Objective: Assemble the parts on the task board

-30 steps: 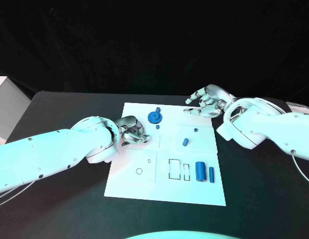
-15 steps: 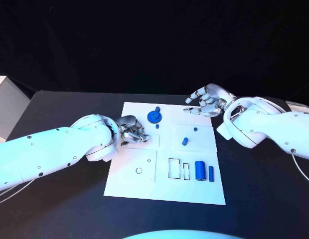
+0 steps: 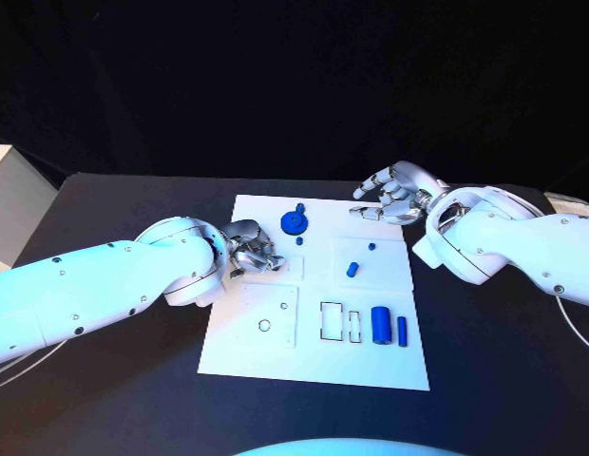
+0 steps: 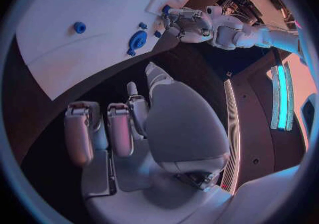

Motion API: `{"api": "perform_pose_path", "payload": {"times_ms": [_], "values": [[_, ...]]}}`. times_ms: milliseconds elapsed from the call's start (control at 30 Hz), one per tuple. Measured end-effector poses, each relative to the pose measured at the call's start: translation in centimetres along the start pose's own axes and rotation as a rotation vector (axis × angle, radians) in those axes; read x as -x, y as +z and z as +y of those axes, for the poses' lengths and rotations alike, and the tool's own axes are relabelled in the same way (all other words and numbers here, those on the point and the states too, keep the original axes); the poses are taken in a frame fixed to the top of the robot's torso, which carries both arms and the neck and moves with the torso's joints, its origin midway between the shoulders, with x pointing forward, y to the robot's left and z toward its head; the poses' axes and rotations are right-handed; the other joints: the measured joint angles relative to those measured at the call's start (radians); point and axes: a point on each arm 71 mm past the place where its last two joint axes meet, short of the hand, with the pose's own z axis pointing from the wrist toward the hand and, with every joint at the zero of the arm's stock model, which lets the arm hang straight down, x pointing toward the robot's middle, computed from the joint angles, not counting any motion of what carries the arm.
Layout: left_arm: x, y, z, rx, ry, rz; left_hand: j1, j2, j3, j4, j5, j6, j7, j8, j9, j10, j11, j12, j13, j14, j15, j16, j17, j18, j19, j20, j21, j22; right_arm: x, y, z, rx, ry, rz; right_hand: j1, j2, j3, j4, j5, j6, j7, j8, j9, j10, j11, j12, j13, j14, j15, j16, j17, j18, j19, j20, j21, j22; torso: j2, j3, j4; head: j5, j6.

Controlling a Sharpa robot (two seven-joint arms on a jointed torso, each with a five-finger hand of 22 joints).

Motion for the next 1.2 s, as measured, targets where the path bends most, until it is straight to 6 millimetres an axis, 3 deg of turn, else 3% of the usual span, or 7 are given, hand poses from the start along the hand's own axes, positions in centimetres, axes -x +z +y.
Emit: {"api": "perform_pose_path", "payload": {"times_ms": [633, 867, 1100, 1200], "values": [[0.09, -0.07, -0.03, 0.002, 0.004, 0.008, 0.000, 0.000, -0.004, -0.004, -0.004, 0.000, 0.000, -0.006, 0.000, 0.005, -0.002, 0.004, 0.009, 0.000, 0.000, 0.000, 0.000, 0.000, 0.000, 0.000, 0.004, 0.006, 0.16, -0.11, -0.25, -0.007, 0.002, -0.002, -0.004, 0.004, 0.005, 0.000, 0.004, 0.000, 0.000, 0.000, -0.001, 0.000, 0.000, 0.000, 0.000, 0.000, 0.000, 0.000, 0.000, 0.000, 0.000, 0.000, 0.000, 0.000, 0.000, -0.0013, 0.0003, -0.003, -0.003], [0.13, -0.11, 0.02, 0.003, 0.004, 0.010, 0.000, 0.000, -0.006, -0.006, -0.004, 0.000, 0.000, -0.009, 0.000, 0.005, -0.002, -0.005, -0.016, 0.000, 0.000, 0.000, 0.000, 0.000, 0.000, 0.000, 0.004, 0.006, 0.19, -0.12, -0.29, -0.008, 0.002, -0.003, -0.004, 0.004, 0.005, 0.000, 0.008, 0.000, 0.000, 0.000, -0.001, 0.000, 0.000, 0.000, 0.000, 0.000, 0.000, 0.000, 0.000, 0.000, 0.000, 0.000, 0.000, 0.000, 0.000, -0.0014, 0.0001, -0.002, -0.006], [0.19, -0.11, 0.11, 0.005, 0.001, 0.012, 0.000, 0.000, -0.019, -0.019, -0.008, 0.000, 0.000, -0.012, 0.000, 0.020, -0.003, 0.015, 0.018, 0.000, 0.000, 0.000, 0.000, 0.000, 0.004, 0.004, 0.009, 0.016, 0.22, -0.14, -0.35, -0.009, 0.003, -0.004, -0.004, 0.004, 0.005, 0.000, 0.008, 0.000, 0.000, 0.000, -0.001, 0.000, 0.000, 0.000, 0.000, 0.000, 0.000, 0.000, 0.000, 0.000, 0.000, 0.000, 0.000, 0.000, 0.000, -0.0013, 0.0007, -0.003, -0.007], [0.24, -0.11, 0.20, 0.008, -0.002, 0.012, 0.000, 0.000, -0.022, -0.022, -0.008, 0.002, -0.002, -0.012, 0.000, 0.031, -0.006, 0.024, 0.031, 0.000, 0.000, 0.000, 0.000, -0.016, 0.008, 0.000, 0.011, 0.022, 0.23, -0.15, -0.37, -0.010, 0.003, -0.004, -0.004, 0.004, 0.005, 0.000, 0.008, 0.000, 0.000, 0.000, -0.001, 0.000, 0.000, 0.000, 0.000, 0.000, 0.000, 0.000, 0.000, 0.000, 0.000, 0.000, 0.000, 0.000, 0.000, -0.0013, 0.0012, -0.002, -0.007]]}}
